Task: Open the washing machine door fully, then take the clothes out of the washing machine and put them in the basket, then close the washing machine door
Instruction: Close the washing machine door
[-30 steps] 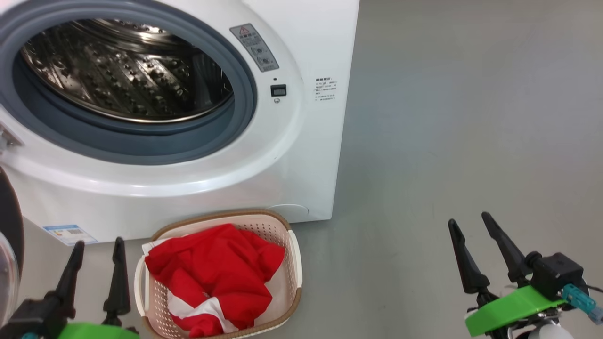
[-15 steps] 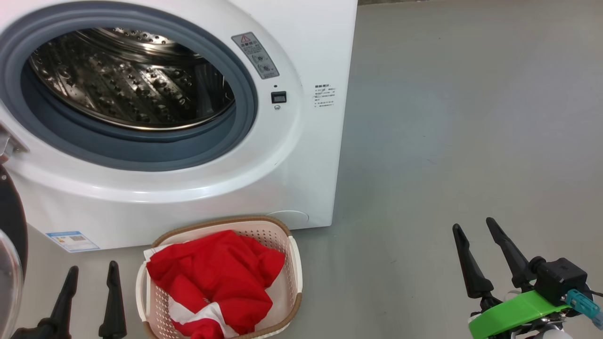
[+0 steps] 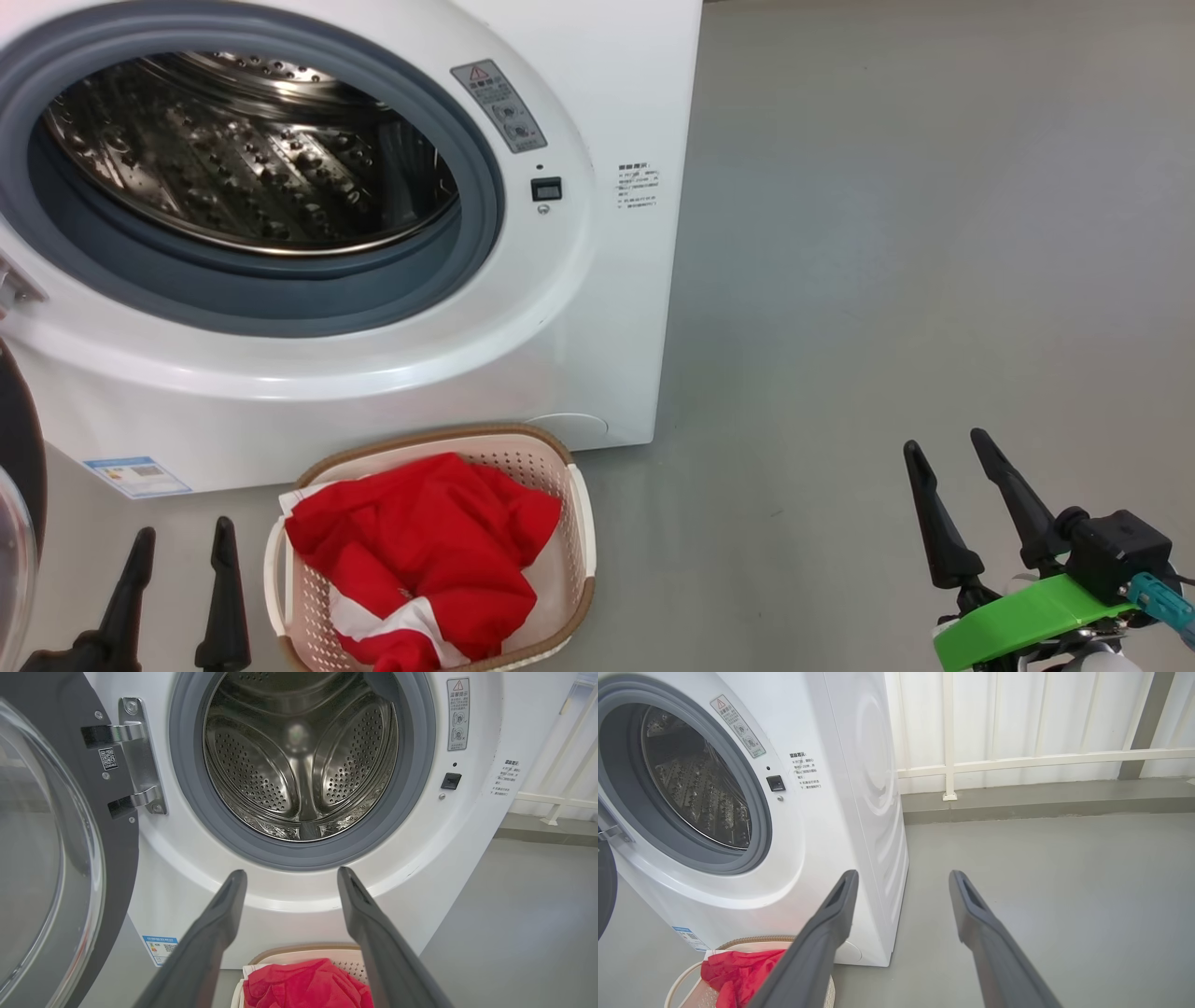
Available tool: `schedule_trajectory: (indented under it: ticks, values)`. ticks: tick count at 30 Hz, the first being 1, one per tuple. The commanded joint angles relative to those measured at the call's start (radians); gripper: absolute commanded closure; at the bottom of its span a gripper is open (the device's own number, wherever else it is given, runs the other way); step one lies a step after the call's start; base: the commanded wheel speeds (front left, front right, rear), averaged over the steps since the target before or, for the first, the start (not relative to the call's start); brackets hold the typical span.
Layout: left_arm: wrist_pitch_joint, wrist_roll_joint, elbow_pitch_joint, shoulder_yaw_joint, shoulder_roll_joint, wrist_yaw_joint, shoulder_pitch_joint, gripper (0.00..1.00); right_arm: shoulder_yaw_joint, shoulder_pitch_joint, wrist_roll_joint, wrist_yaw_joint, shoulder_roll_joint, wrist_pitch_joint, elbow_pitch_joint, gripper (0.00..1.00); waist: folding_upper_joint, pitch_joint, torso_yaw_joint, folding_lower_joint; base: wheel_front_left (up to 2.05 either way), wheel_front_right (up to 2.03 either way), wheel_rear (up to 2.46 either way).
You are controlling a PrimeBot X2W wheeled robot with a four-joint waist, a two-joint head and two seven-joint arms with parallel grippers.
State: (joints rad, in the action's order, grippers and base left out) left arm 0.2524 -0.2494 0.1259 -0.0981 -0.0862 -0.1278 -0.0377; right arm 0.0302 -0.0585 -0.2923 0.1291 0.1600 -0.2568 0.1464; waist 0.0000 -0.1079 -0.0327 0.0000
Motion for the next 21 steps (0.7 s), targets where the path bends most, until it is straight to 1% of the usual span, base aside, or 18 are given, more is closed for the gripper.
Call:
schedule_trajectory:
  ticks: [1, 10, 21]
  values:
    - [0.009, -0.001, -0.027, -0.035, -0.017, -0.003, 0.019, 0.00, 0.020, -0.001, 0.003, 0.002, 0.009, -0.005, -0.027, 0.00, 0.0000, -0.003, 0.001, 0.0000, 0.00, 0.00, 0.00]
    - [0.009, 0.008, -0.026, -0.035, -0.014, -0.003, 0.026, 0.00, 0.016, -0.004, 0.005, 0.002, 0.007, -0.005, -0.031, 0.00, 0.0000, -0.011, 0.006, 0.0000, -0.10, 0.10, 0.00]
    - [0.009, 0.011, -0.033, -0.034, -0.012, -0.003, 0.032, 0.00, 0.014, -0.009, 0.008, 0.002, 0.006, -0.005, -0.034, 0.00, 0.0000, -0.024, 0.011, 0.0000, -0.78, 0.78, 0.00]
